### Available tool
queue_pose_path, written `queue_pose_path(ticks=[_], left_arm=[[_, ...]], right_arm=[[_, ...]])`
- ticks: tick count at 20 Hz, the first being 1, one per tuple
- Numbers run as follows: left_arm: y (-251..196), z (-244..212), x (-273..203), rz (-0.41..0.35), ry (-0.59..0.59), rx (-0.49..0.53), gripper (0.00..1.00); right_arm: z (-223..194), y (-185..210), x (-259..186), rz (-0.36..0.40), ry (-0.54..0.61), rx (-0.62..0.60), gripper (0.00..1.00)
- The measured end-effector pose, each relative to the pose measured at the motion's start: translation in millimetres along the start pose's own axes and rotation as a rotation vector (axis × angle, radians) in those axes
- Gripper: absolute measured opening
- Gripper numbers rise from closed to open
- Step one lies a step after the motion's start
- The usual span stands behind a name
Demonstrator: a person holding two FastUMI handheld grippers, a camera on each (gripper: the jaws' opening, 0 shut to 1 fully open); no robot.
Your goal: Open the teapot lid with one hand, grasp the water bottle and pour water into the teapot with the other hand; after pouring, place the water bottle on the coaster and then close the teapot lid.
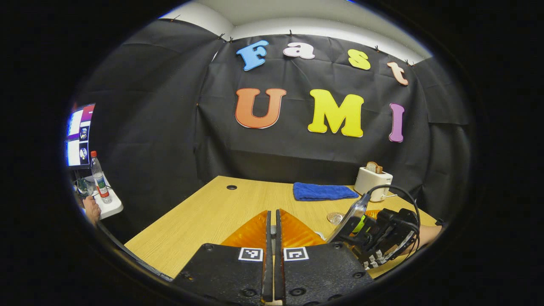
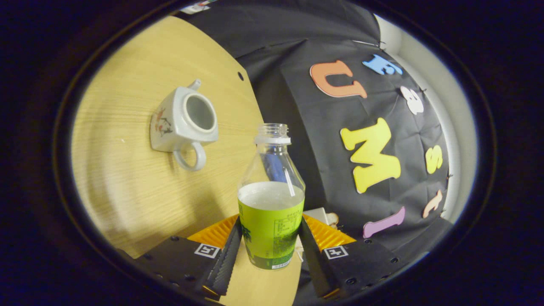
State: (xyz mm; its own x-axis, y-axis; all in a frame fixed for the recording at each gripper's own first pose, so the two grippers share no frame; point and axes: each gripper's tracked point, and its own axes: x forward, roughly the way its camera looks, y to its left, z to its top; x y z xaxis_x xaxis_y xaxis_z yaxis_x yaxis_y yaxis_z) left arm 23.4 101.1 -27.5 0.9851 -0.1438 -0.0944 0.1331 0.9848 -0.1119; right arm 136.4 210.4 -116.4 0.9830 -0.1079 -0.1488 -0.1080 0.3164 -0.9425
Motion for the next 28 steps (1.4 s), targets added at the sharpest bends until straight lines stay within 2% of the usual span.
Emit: queue_pose_path(ticks=[7,11,19,28], left_arm=[[2,-4,3,-0.019,0.001,-0.009,0.04],[6,-7,7,-0.022,0.009,-0.018,0.04],[-2,-8,4,-0.057,0.004,0.005,0.02],[-7,-7,4,-0.066,0.005,0.029,0.04]], right_arm=[[14,-4,0,-0.099,-0.046,-0.205,0.75],[26,-13,-4,-0.186,-0.08,-0.324,0.75],[32,-30,-5,-0.316,-0.099,-0.507,0.75],[34,-43,-2,-0.372,-0.119,-0.636,0.75]])
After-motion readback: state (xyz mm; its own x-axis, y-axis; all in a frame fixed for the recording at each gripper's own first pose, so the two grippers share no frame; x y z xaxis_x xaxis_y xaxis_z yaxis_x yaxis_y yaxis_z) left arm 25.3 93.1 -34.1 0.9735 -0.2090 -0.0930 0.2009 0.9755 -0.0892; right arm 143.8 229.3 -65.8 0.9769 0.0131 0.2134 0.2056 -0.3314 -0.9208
